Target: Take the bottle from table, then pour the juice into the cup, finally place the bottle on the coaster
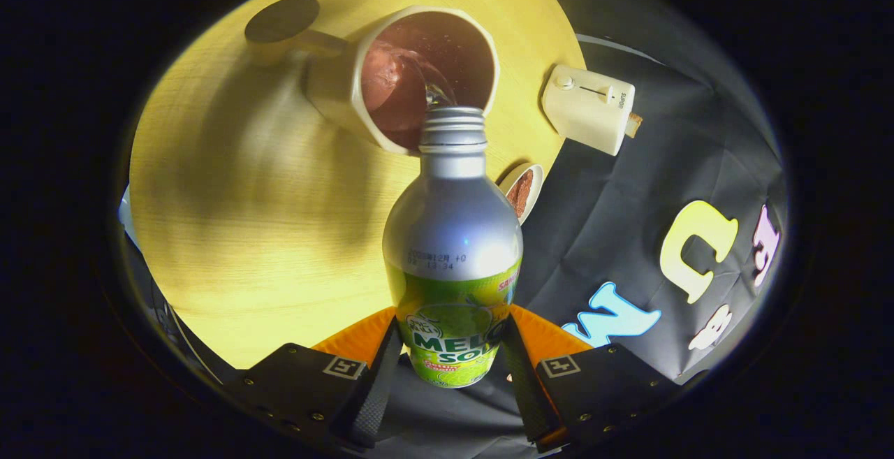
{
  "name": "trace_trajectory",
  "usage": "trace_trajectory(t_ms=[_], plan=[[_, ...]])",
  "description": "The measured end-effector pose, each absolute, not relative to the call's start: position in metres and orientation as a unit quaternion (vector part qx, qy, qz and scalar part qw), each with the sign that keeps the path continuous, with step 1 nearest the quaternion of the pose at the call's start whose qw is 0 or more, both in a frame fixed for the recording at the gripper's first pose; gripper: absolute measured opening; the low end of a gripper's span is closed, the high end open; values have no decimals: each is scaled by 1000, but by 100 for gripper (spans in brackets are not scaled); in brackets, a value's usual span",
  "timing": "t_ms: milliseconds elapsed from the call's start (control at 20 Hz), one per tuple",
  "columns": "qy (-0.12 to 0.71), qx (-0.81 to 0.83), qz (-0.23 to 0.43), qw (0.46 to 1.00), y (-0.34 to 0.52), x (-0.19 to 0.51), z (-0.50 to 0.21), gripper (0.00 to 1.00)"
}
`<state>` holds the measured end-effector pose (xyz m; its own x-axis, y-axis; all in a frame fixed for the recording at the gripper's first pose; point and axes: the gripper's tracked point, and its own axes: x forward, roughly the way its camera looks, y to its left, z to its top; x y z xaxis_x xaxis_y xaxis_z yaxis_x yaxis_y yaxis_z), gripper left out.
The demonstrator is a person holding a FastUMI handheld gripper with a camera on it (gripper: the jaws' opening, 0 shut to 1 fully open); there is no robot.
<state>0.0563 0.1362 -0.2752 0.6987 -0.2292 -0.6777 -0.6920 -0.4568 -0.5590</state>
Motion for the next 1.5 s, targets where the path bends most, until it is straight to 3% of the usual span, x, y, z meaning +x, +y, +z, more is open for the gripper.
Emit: trace_trajectory(t_ms=[1500], plan=[[256, -865, 266, 340, 150, 67, -245, 76]])
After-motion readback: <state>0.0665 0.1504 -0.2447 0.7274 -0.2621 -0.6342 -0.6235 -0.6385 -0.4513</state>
